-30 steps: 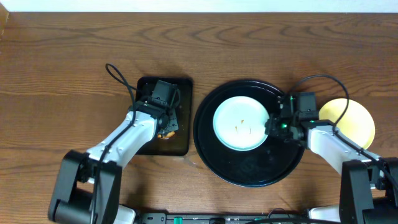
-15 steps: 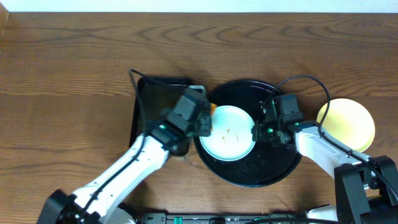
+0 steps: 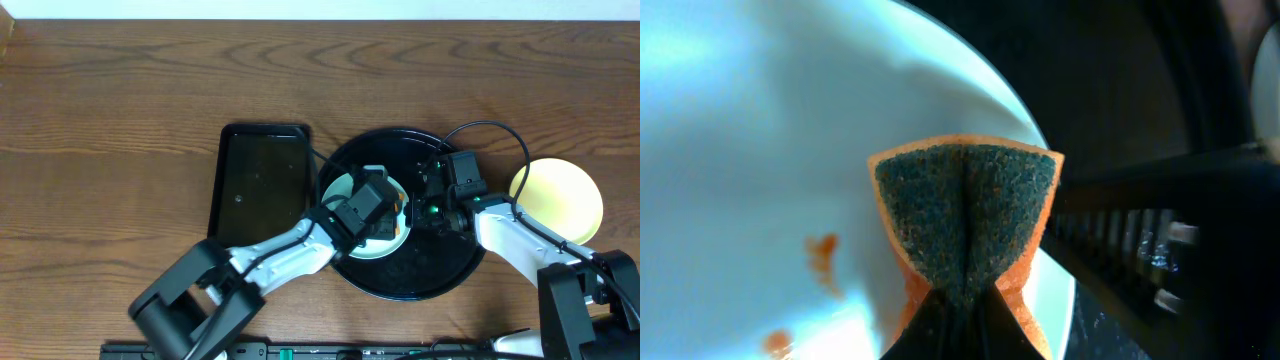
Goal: Clean dirty plates on tray and stack at the side
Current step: 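Scrub the sauce on the white plate with the sponge in left gripper, then return the sponge to the water tray with the left gripper, then lift the white plate with right gripper and stack it on the yellow plate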
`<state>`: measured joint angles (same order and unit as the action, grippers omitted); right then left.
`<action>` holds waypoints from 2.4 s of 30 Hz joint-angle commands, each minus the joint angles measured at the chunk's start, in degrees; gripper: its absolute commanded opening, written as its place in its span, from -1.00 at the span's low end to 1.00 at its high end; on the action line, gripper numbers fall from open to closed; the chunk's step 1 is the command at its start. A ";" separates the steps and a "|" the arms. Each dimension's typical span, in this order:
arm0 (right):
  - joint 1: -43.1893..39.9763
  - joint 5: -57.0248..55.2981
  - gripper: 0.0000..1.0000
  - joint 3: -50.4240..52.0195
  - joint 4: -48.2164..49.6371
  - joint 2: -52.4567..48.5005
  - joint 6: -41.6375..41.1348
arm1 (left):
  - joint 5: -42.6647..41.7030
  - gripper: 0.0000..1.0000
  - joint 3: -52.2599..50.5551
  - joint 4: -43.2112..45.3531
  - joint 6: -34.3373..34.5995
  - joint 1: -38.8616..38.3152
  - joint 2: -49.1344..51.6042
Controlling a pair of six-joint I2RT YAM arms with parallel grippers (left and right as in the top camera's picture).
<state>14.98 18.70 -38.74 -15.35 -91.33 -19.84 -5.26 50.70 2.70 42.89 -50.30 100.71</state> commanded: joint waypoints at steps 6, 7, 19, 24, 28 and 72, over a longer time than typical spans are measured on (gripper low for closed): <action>0.87 -0.42 -0.97 1.03 -2.08 -1.14 1.22 | 6.56 -0.85 0.15 -6.54 1.77 3.15 3.56; 0.87 -0.44 -0.97 1.03 -2.05 -1.14 1.25 | 6.62 -0.85 0.15 -8.33 1.77 4.28 3.43; 0.87 -0.46 -0.97 1.03 -2.03 -1.14 1.25 | 0.94 -0.85 0.87 -16.37 -13.22 13.00 -5.40; 0.85 -0.42 -0.98 1.03 -1.31 -1.14 1.25 | 5.33 -0.85 0.87 -21.42 -15.74 13.07 -16.85; 0.85 0.26 -0.98 0.90 0.44 -0.22 1.27 | 14.23 -0.85 0.85 -28.33 -15.69 13.44 -23.47; 12.28 -65.66 -0.97 -0.44 -12.02 29.55 1.09 | 8.24 -0.86 0.37 -32.20 -16.74 32.94 -6.40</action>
<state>26.87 -32.47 -37.78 -25.87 -62.39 -8.84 3.09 51.72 -29.15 26.92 -17.67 93.97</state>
